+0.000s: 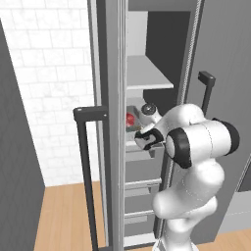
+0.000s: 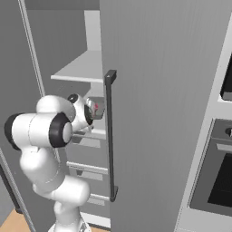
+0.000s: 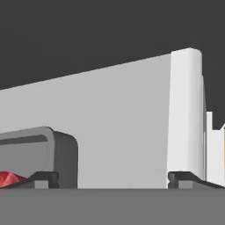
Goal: Take the meat container that has the steak and place it on the second highest rack of the freezer. Then take the vegetable container that has the tomato and sweet potato and place it on the highest rack of the freezer.
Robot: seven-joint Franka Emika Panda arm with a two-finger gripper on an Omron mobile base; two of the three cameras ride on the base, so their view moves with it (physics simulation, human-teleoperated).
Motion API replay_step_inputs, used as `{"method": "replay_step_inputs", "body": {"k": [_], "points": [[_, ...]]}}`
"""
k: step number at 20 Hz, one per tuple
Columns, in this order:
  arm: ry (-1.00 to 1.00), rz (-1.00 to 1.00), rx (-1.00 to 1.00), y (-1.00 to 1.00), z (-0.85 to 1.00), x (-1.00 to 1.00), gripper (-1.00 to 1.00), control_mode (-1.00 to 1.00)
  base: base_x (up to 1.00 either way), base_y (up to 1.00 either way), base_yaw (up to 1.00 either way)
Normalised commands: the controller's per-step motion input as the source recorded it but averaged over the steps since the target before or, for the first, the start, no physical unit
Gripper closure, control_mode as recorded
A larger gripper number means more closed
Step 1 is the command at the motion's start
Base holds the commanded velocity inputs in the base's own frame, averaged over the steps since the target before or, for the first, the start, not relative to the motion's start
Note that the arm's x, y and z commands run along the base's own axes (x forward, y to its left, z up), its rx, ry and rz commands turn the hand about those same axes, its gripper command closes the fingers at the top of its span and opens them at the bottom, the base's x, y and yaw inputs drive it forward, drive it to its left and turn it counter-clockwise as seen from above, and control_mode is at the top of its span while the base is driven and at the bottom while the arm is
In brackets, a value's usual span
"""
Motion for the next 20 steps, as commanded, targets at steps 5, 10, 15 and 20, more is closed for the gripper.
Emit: {"method": "replay_step_inputs", "body": {"k": [5,10,15,20], "points": [[-0.02,0.16,0.00,-0.16,0.91,-0.68,-1.00,-1.00,0.00,0.00,0.00],[0.00,0.25,0.02,0.08,1.00,-0.73,-1.00,-1.00,0.00,0.00,0.00],[0.00,0.16,0.01,0.01,1.00,-0.70,-1.00,-1.00,0.00,0.00,0.00],[0.10,0.23,-0.09,0.02,0.99,-0.91,-1.00,-1.00,0.00,0.00,0.00]]}}
